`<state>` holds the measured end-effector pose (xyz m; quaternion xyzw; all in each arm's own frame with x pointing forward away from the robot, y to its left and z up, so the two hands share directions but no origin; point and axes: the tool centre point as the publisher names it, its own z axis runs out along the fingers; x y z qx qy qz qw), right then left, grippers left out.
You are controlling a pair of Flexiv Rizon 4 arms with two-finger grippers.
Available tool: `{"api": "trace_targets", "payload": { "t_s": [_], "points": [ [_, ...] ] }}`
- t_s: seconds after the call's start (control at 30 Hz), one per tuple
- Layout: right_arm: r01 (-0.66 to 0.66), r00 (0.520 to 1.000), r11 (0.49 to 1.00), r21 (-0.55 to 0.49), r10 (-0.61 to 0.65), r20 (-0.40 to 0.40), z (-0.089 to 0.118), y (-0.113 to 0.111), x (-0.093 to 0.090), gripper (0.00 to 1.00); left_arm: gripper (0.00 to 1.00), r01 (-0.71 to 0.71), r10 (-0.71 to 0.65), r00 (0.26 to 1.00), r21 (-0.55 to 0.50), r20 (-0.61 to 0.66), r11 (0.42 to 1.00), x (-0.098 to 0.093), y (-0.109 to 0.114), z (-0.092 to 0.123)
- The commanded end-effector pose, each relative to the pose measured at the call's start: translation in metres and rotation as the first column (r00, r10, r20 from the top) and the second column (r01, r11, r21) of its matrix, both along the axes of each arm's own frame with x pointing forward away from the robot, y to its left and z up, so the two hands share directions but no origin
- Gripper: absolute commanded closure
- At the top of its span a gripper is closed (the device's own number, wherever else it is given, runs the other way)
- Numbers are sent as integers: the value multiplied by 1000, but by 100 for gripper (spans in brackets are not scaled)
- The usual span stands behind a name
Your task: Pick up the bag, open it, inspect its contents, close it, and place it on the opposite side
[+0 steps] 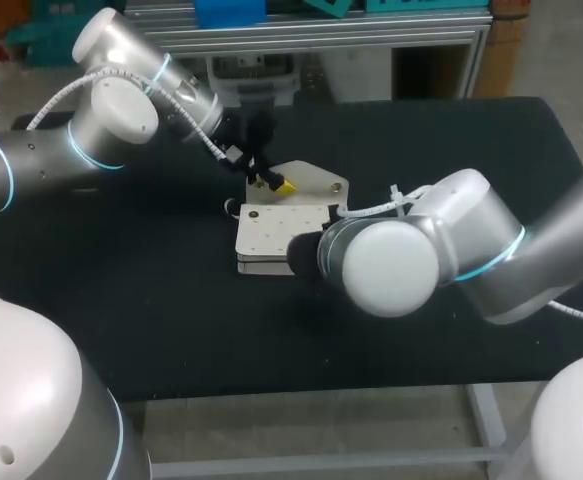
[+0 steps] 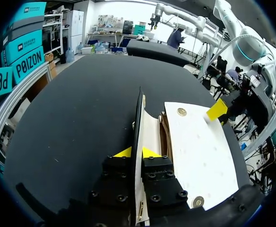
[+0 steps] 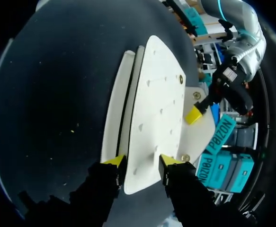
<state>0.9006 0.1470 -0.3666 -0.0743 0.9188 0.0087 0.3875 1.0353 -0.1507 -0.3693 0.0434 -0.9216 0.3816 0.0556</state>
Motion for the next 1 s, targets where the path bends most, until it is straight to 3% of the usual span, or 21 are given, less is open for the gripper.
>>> {"api": "trace_targets", "payload": {
  "t_s": [0.03,0.3,0.37,0.47,0.67,1.0],
  "points": [
    [-1,990,1000,27,-2,139,-3,3,-2,56,100,2,-2,1000,-6,-3,1000,1,1,-7],
    [4,990,999,41,-10,143,-1,7,-2,58,100,-2,2,1000,-7,-10,1000,2,2,-8],
    [4,990,999,42,-10,141,-2,8,-2,65,100,-4,4,1000,-8,-11,1000,2,2,-8],
    [3,991,999,46,-9,137,-5,8,-1,100,100,-4,4,1000,-8,-11,1000,1,2,-8],
    [4,991,999,52,-11,134,-6,9,0,100,100,5,-5,1000,-6,28,1000,-5,3,-7],
    [19,991,998,58,-26,130,-7,7,0,100,100,49,-32,963,-58,267,997,-39,7,-6]
  ]
}}
